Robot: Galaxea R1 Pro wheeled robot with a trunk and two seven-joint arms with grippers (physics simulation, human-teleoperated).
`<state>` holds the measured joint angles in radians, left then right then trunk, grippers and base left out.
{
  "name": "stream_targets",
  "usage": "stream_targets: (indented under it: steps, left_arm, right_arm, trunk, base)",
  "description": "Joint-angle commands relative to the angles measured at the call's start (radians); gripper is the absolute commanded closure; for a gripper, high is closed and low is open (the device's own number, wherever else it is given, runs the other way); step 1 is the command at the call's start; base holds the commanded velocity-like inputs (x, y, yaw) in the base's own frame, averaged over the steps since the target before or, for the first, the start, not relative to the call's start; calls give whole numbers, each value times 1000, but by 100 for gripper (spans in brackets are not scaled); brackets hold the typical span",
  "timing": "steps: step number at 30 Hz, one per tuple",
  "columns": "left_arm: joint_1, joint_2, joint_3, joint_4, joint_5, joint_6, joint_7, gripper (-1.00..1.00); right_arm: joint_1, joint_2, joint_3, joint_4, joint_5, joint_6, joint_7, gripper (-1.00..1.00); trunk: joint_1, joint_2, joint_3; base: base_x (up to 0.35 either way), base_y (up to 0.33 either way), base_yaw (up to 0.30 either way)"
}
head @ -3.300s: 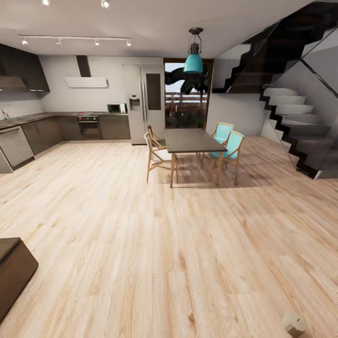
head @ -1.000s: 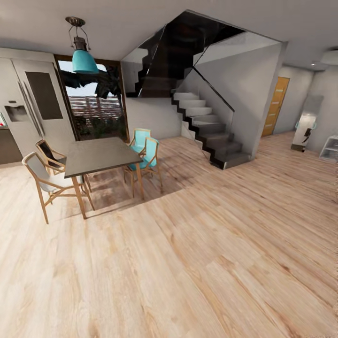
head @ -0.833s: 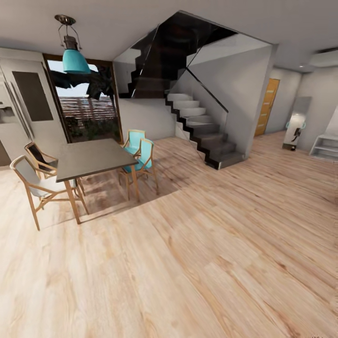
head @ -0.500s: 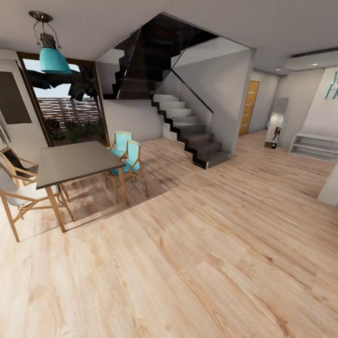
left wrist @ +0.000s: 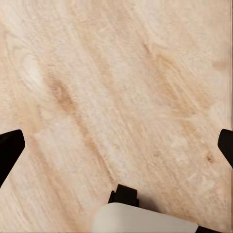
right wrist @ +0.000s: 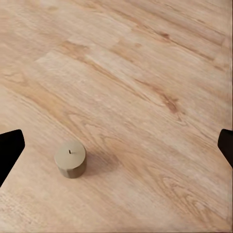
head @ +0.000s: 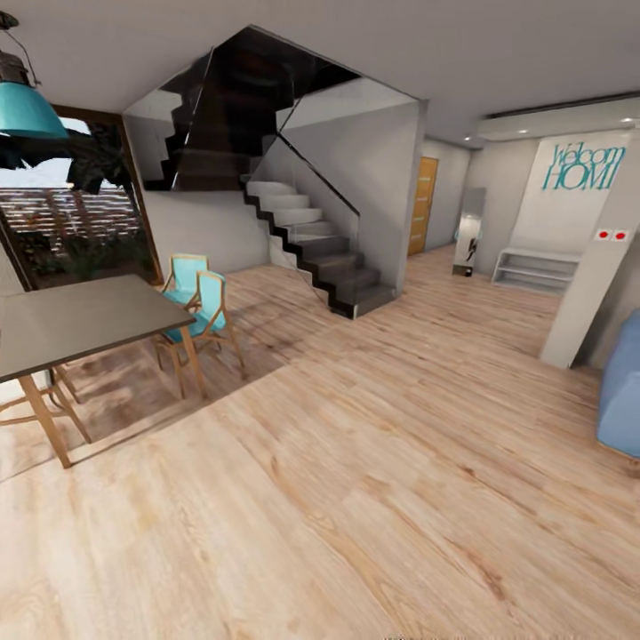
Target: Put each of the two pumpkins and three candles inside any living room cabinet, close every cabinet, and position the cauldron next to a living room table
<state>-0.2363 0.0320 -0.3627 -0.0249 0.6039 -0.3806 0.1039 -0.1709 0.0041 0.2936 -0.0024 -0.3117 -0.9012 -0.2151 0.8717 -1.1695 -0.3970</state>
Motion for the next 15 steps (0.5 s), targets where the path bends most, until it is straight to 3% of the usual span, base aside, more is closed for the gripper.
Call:
stream_targets:
  steps: [1,15]
  left_arm:
    - [0,0,-9,-1,3,-1,7,-100]
    - [0,0,-7,-6,2,-10,5,-100]
  right_arm:
    - [-1,0,9,1,-6,-2,-4,-100]
    - [-1,1,9,1,-6,-2,-3,-100]
  trunk:
    - [0,-1,-1]
    - [0,-1,6]
  base:
    - [0,0,-294]
    - [0,0,-294]
